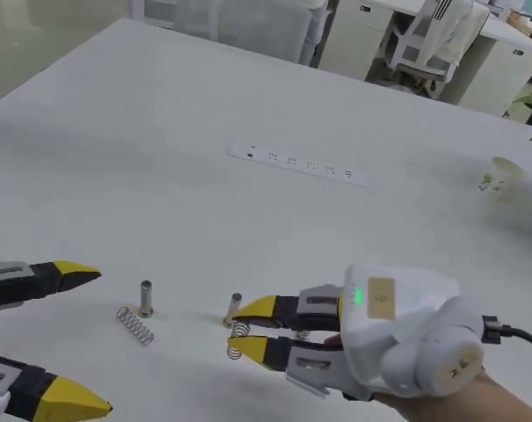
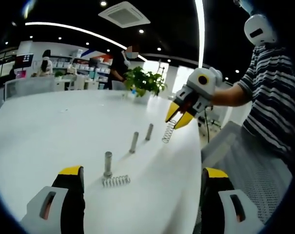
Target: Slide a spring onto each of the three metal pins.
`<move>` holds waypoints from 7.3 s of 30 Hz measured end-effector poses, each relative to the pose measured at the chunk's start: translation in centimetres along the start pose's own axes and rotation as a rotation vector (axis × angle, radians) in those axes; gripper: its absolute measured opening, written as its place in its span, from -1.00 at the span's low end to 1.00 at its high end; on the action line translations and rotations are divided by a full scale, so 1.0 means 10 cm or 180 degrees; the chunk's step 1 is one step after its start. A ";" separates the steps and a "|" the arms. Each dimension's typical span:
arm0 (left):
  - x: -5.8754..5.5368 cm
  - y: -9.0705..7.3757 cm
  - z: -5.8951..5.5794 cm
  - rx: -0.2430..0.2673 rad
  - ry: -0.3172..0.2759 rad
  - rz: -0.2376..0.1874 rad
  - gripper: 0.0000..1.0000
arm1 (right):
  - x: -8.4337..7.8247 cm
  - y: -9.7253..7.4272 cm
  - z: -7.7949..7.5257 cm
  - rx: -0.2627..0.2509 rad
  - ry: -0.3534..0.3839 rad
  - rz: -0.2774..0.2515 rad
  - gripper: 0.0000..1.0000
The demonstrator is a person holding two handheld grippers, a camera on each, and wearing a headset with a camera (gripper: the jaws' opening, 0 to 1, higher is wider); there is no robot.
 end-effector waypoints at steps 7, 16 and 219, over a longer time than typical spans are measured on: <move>-0.01 -0.02 0.01 0.0047 -0.0037 -0.0022 0.97 | -0.05 0.00 -0.09 -0.0109 0.0046 0.0019 -0.85; -0.02 -0.09 0.04 0.0106 -0.0061 -0.0026 0.97 | -0.07 -0.02 -0.26 -0.0310 0.0160 -0.0024 -0.85; -0.07 -0.32 0.12 0.0444 -0.0275 -0.0116 0.84 | -0.16 1.42 -0.01 -0.0014 0.1118 0.0626 -0.75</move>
Point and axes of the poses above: the centre of the closed fingertips' face, and the gripper's own axes: y roughly forward along the fingers, z roughly to its left, x roughly out of its top, the point moved 7 cm from there along -y, roughly backward along the fingers
